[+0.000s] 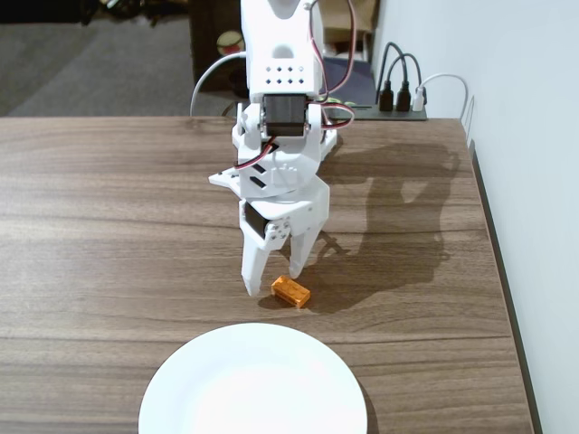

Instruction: Grasp a lego block and put it on the plate.

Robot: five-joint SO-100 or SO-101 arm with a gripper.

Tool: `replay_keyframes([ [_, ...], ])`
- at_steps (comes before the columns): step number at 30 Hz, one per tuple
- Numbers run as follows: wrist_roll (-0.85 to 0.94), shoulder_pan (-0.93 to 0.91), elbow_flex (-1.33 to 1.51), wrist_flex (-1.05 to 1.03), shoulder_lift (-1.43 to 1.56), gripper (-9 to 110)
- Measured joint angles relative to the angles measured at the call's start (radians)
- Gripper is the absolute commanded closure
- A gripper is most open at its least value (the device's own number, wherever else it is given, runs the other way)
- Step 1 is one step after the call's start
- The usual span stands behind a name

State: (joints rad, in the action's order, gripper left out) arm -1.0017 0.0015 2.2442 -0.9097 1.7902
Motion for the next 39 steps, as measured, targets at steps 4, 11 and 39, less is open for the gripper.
replay_keyframes([
  [4,0.000,0.008,-0.002,0.021,-0.017,79],
  [11,0.015,0.034,-0.002,0.041,-0.028,79],
  [39,0.098,0.061,-0.006,0.012,-0.052,85],
])
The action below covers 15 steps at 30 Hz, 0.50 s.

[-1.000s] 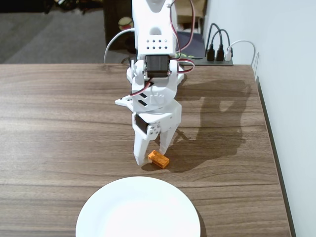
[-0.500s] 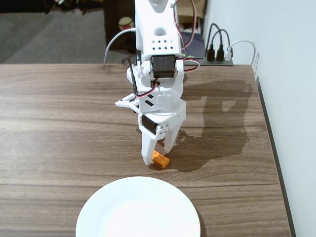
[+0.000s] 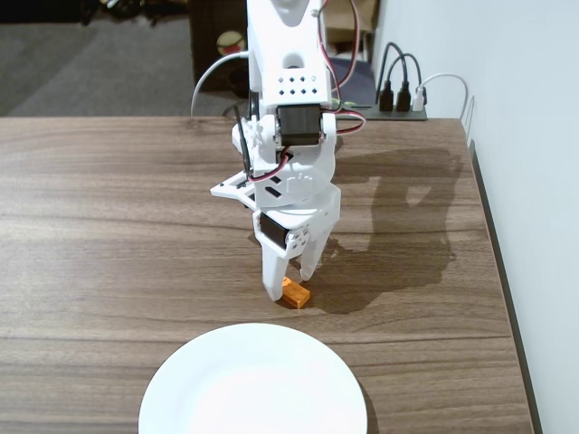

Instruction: Grasp a lego block and put it on the plate.

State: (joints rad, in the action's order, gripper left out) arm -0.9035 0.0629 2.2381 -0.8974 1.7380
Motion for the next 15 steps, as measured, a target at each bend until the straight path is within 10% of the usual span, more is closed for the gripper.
replay_keyframes([
  [15,0.000,-0.009,-0.002,0.011,-0.002,95],
])
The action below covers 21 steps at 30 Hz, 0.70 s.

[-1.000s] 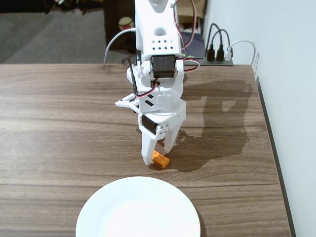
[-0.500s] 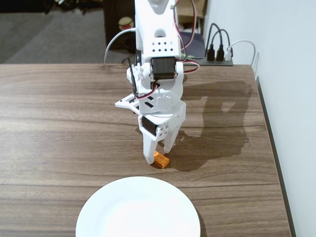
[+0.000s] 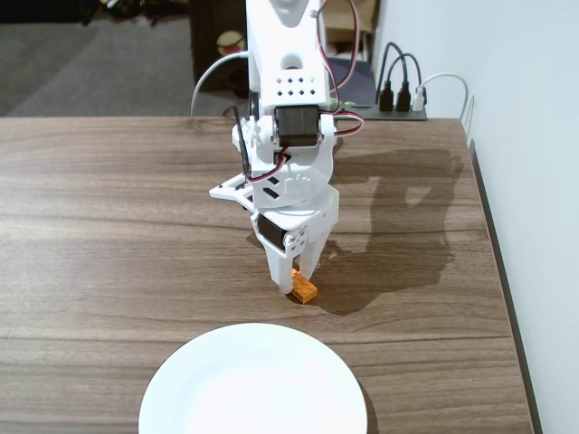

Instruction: Grasp a lego block and put it on the plate.

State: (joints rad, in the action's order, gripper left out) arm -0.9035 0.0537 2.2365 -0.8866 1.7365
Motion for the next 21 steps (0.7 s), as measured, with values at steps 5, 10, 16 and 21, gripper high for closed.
replay_keyframes([
  [5,0.009,-0.008,0.000,-0.002,0.002,95],
  [10,0.057,-0.035,0.000,-0.057,0.080,95],
  [16,0.213,-0.064,-0.005,-0.135,0.187,95],
  [21,0.387,-0.101,-0.005,-0.178,0.250,95],
])
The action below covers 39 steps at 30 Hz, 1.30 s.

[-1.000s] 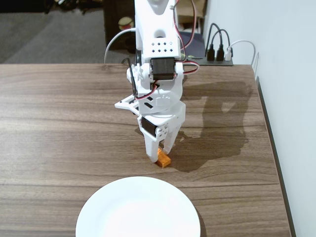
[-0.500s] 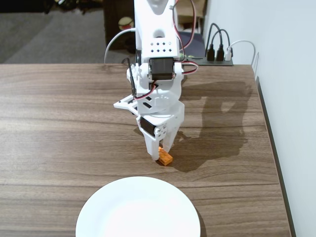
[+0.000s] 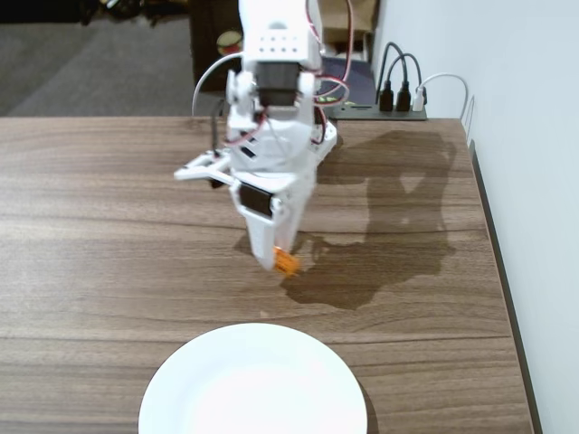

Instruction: Grasp a lego block and put it on the plate.

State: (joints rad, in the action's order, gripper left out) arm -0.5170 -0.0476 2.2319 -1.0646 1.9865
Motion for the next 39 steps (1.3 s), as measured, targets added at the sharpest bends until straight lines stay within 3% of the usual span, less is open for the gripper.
replay_keyframes([
  [11,0.258,-0.091,-0.044,-0.011,0.067,95],
  [19,0.374,-0.167,-0.054,0.130,0.072,95],
  [39,0.437,-0.153,-0.135,0.526,-0.117,95],
])
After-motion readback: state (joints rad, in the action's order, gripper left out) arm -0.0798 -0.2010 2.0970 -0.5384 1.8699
